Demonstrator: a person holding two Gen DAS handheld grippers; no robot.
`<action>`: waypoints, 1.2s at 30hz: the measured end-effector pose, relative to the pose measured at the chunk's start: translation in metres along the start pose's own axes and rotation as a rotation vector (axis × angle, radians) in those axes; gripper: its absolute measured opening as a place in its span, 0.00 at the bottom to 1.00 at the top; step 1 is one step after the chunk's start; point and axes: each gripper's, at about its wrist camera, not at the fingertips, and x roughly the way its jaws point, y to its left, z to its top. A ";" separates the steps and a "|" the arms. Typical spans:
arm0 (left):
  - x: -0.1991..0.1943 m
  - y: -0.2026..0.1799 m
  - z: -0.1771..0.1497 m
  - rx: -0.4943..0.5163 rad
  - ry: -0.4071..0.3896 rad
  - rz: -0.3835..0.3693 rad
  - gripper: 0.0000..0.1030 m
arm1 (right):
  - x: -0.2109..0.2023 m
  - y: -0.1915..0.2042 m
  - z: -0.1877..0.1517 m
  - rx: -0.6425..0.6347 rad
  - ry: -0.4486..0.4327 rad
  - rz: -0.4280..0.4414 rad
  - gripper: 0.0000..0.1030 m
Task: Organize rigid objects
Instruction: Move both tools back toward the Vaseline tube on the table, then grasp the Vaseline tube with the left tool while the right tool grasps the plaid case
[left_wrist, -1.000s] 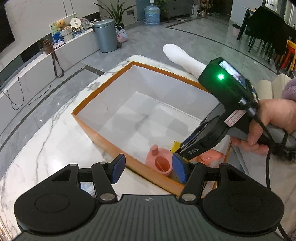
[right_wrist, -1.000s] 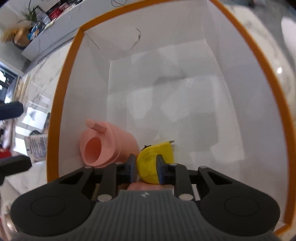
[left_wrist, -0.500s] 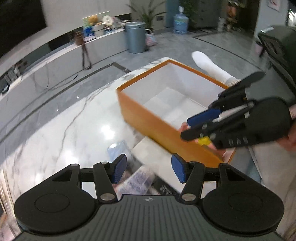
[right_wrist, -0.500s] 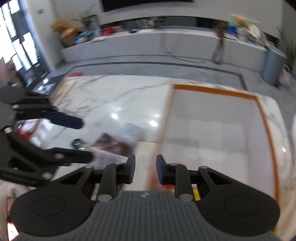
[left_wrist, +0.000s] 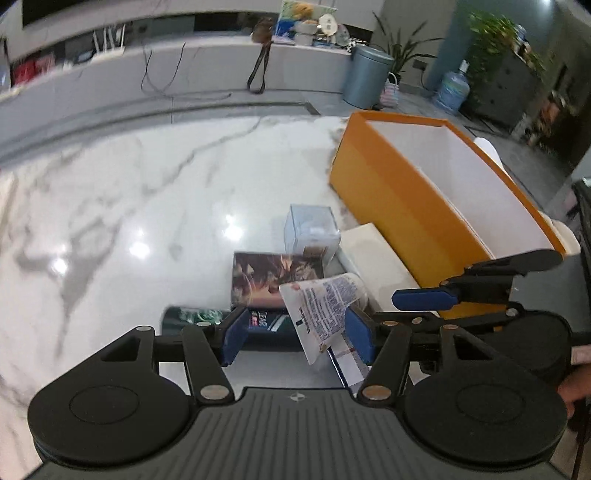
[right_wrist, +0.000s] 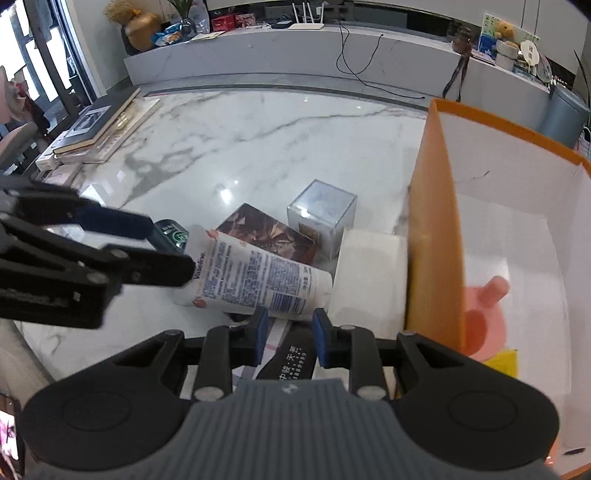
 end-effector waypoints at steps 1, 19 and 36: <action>0.003 0.001 -0.002 -0.012 -0.002 -0.009 0.68 | 0.002 0.001 0.000 -0.004 -0.001 -0.005 0.25; -0.009 -0.016 -0.010 0.041 -0.062 -0.062 0.04 | 0.006 0.011 -0.011 -0.026 -0.062 -0.019 0.43; -0.068 -0.015 -0.046 0.056 0.012 0.080 0.03 | -0.005 0.023 -0.056 0.062 0.003 -0.001 0.67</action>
